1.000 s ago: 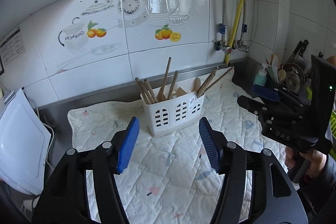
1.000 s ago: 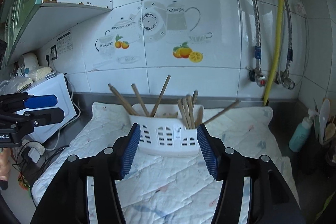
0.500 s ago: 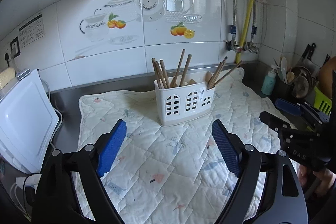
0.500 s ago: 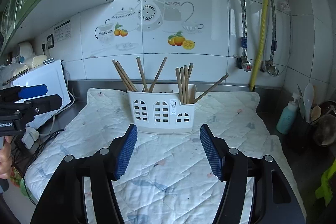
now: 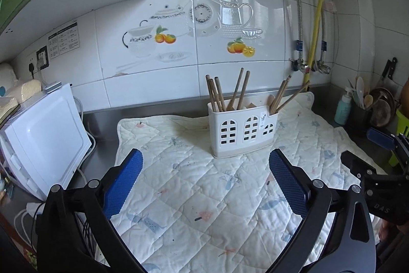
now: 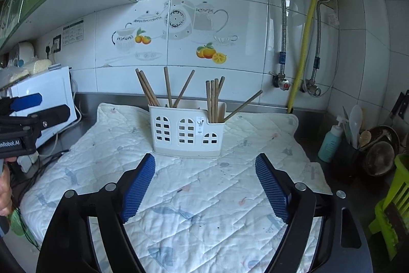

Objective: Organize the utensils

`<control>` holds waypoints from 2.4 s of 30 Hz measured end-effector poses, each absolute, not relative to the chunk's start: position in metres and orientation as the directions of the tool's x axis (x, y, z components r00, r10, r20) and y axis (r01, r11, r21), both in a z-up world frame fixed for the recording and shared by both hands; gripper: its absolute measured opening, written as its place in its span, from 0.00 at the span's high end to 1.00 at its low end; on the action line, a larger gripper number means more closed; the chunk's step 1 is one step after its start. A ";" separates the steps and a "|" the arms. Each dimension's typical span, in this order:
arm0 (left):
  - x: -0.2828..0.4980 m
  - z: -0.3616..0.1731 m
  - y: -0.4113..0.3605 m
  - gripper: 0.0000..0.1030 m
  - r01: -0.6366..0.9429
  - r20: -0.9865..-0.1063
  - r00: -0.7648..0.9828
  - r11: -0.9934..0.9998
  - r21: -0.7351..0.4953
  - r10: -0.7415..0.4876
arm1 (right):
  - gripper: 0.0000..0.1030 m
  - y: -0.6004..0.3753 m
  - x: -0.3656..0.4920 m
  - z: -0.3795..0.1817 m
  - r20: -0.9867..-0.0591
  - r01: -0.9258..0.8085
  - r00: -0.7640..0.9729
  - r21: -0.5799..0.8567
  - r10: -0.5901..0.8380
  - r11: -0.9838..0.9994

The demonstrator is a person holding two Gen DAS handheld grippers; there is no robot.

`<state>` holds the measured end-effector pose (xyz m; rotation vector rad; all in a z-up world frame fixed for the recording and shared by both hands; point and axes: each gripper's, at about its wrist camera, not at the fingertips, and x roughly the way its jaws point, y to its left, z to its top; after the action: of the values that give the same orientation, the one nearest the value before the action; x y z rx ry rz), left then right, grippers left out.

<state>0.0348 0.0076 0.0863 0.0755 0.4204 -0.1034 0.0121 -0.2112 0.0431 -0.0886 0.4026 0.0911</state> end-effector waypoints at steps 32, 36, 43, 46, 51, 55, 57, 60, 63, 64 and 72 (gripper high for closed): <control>0.029 0.024 0.016 0.05 0.053 -0.477 0.878 0.998 0.028 -0.034 | 0.10 -0.228 0.017 0.006 -0.484 -0.085 0.871 0.025 0.086 0.996; 0.029 0.026 0.017 0.05 0.045 -0.470 0.882 0.999 0.028 -0.026 | 0.10 -0.227 0.016 0.007 -0.481 -0.084 0.873 0.014 0.081 0.996; 0.028 0.027 0.016 0.05 0.035 -0.467 0.884 0.999 0.032 -0.016 | 0.10 -0.228 0.015 0.008 -0.482 -0.083 0.873 0.011 0.078 0.996; 0.029 0.027 0.016 0.05 0.033 -0.467 0.884 0.999 0.031 -0.014 | 0.10 -0.228 0.015 0.008 -0.481 -0.083 0.873 0.013 0.079 0.996; 0.028 0.027 0.015 0.05 0.034 -0.469 0.883 0.999 0.032 -0.015 | 0.09 -0.227 0.015 0.008 -0.482 -0.085 0.873 0.012 0.080 0.996; 0.029 0.027 0.015 0.05 0.033 -0.473 0.881 0.999 0.036 -0.012 | 0.10 -0.227 0.015 0.009 -0.480 -0.086 0.873 0.011 0.081 0.996; 0.029 0.027 0.014 0.05 0.034 -0.472 0.881 0.999 0.036 -0.013 | 0.09 -0.227 0.015 0.009 -0.480 -0.086 0.874 0.013 0.082 0.996; 0.029 0.027 0.014 0.05 0.034 -0.471 0.882 0.999 0.037 -0.013 | 0.09 -0.226 0.015 0.010 -0.480 -0.089 0.873 0.011 0.083 0.996; 0.030 0.027 0.013 0.05 0.036 -0.474 0.881 0.999 0.041 -0.012 | 0.09 -0.225 0.016 0.010 -0.481 -0.096 0.872 0.015 0.092 0.995; 0.030 0.027 0.012 0.05 0.035 -0.474 0.880 0.998 0.043 -0.011 | 0.09 -0.224 0.015 0.010 -0.481 -0.098 0.872 0.013 0.092 0.995; 0.031 0.027 0.010 0.05 0.040 -0.477 0.879 0.998 0.052 -0.011 | 0.09 -0.223 0.017 0.009 -0.481 -0.100 0.872 0.011 0.093 0.995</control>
<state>0.0314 0.0104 0.0271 0.0612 0.4965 -0.0265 0.0171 -0.2234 0.0090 -0.0142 0.5025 0.1010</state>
